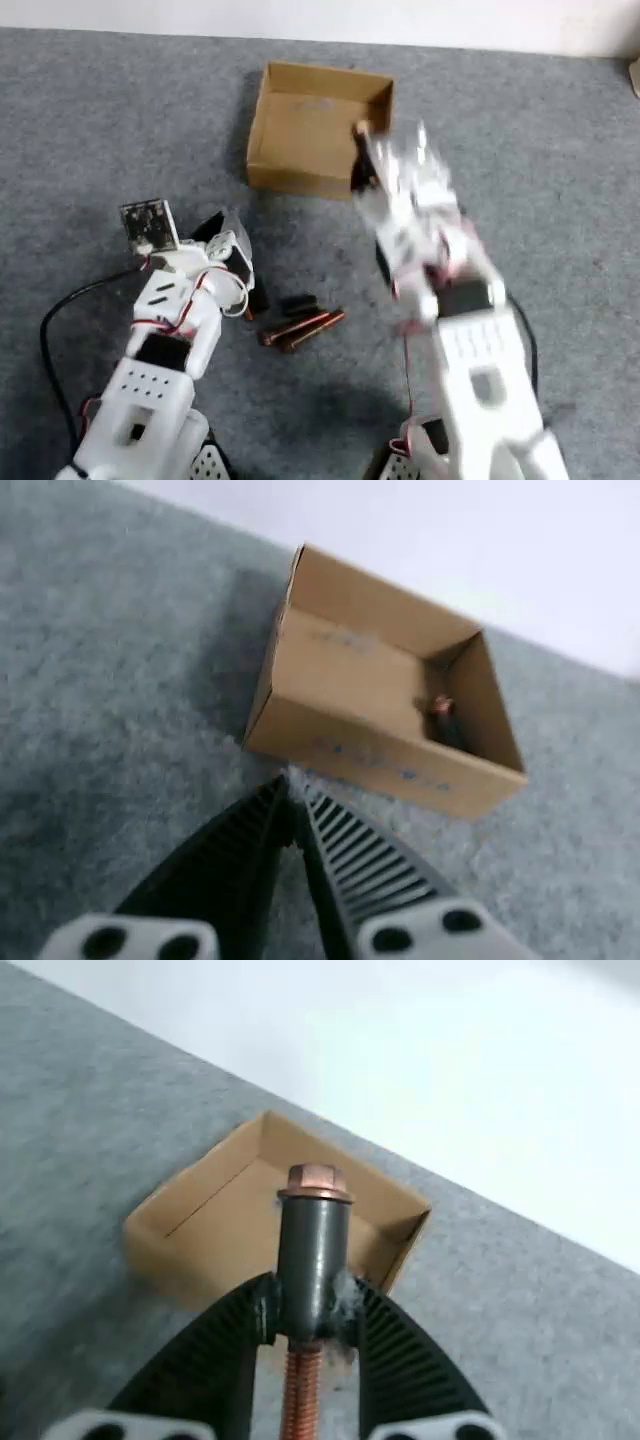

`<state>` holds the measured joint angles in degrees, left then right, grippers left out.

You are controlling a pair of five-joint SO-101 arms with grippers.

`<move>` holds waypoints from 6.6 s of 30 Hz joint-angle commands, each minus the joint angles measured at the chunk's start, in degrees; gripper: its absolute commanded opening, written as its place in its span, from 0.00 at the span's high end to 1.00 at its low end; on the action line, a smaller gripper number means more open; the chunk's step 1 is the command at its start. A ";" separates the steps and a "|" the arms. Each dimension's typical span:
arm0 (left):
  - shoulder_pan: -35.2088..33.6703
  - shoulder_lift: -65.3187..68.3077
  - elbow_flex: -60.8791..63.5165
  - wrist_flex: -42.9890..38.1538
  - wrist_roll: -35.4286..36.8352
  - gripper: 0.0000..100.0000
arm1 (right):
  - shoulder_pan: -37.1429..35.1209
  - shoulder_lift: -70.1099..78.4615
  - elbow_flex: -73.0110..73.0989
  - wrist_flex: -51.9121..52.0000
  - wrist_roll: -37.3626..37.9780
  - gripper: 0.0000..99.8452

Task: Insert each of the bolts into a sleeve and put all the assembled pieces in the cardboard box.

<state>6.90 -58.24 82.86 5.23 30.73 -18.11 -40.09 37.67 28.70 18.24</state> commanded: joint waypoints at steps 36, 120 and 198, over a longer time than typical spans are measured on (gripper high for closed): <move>-0.66 5.05 -5.58 -1.32 -0.26 0.99 | 5.23 72.48 -61.49 14.11 0.44 0.98; -18.51 5.41 -19.91 19.34 -10.64 0.99 | -29.76 0.75 26.68 16.13 19.52 0.73; -16.57 5.58 -22.55 26.99 -10.81 0.99 | -25.54 33.98 4.00 21.58 26.64 0.73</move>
<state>-10.51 -52.70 62.46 32.13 20.44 -43.16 -5.89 44.70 46.37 44.35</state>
